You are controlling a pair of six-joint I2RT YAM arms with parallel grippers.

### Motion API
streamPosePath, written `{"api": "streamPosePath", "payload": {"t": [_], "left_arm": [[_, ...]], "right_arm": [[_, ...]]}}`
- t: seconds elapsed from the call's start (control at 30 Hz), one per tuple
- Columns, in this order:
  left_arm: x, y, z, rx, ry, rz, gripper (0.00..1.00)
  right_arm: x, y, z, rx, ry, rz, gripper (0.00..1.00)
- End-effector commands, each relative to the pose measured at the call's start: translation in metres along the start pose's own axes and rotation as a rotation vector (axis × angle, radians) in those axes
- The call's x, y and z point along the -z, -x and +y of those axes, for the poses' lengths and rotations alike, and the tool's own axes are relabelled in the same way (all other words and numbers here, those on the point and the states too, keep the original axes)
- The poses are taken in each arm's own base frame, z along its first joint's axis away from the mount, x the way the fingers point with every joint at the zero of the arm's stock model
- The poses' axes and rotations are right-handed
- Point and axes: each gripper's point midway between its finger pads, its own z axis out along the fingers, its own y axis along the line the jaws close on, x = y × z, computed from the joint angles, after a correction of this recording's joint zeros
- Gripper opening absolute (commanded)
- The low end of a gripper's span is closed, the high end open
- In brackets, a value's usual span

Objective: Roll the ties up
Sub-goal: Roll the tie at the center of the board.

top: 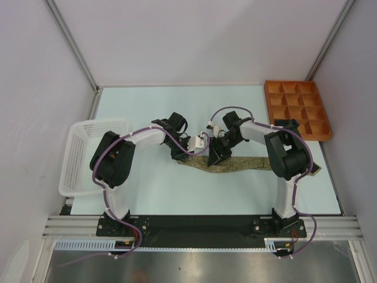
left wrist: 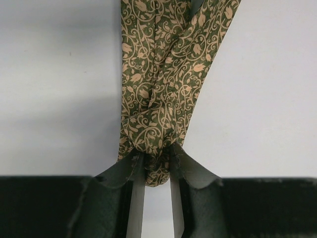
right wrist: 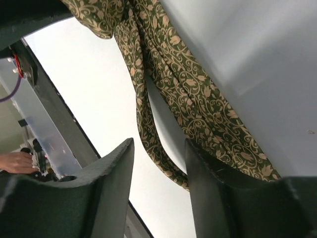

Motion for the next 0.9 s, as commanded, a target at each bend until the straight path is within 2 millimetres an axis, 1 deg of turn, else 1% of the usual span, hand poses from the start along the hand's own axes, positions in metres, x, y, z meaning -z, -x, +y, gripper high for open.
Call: {"api": "streamPosePath", "payload": {"t": [0.0,0.03,0.07,0.13,0.17,0.2,0.23,0.27,0.3,0.43,0.47,0.57,0.63,0.73,0.77,0.83,0.87], "left_arm": [[0.005,-0.001,0.002,0.018,0.006,-0.001,0.27],[0.005,-0.001,0.002,0.018,0.007,-0.001,0.27],[0.005,-0.001,0.002,0.017,0.006,0.001,0.27],[0.005,-0.002,0.003,0.018,0.007,0.001,0.27],[0.005,-0.001,0.002,0.015,0.006,0.001,0.26],[0.005,-0.001,0.003,0.017,0.006,-0.001,0.26],[0.006,0.0,0.003,0.014,0.009,-0.004,0.26],[0.005,0.0,0.002,0.015,0.005,-0.002,0.26],[0.006,0.001,0.003,0.016,0.006,-0.008,0.25],[0.009,0.005,0.001,0.017,0.001,-0.021,0.22],[0.009,0.005,0.001,0.019,0.003,-0.022,0.22],[0.01,0.005,0.0,0.017,0.002,-0.022,0.2],[0.009,0.004,0.0,0.019,-0.001,-0.022,0.2],[0.011,0.005,0.001,0.018,0.005,-0.025,0.2],[0.012,0.006,0.002,0.016,0.008,-0.025,0.19],[0.013,0.007,0.003,0.015,0.013,-0.03,0.19],[0.015,0.007,0.005,0.018,0.018,-0.03,0.19]], "right_arm": [[0.009,0.005,0.007,0.089,0.007,-0.002,0.46],[0.009,0.003,0.004,0.097,-0.005,0.008,0.43],[0.008,0.001,0.001,0.106,-0.015,0.018,0.36],[0.007,-0.002,-0.007,0.126,-0.045,0.031,0.29],[0.007,-0.002,-0.01,0.13,-0.054,0.031,0.19],[0.006,-0.002,-0.013,0.135,-0.067,0.035,0.14],[0.007,0.003,-0.015,0.144,-0.077,0.026,0.1],[0.007,0.004,-0.017,0.145,-0.086,0.024,0.03],[0.008,0.007,-0.02,0.145,-0.099,0.017,0.01],[0.01,0.021,-0.028,0.147,-0.117,-0.006,0.0],[0.012,0.028,-0.028,0.159,-0.12,-0.019,0.0],[0.015,0.038,-0.027,0.171,-0.119,-0.036,0.0],[0.015,0.04,-0.025,0.175,-0.117,-0.03,0.0],[0.013,0.039,-0.027,0.188,-0.124,-0.016,0.0],[0.01,0.036,-0.032,0.184,-0.126,0.0,0.0],[0.007,0.027,-0.034,0.176,-0.124,0.036,0.0],[0.004,0.023,-0.036,0.171,-0.125,0.052,0.04]]}}
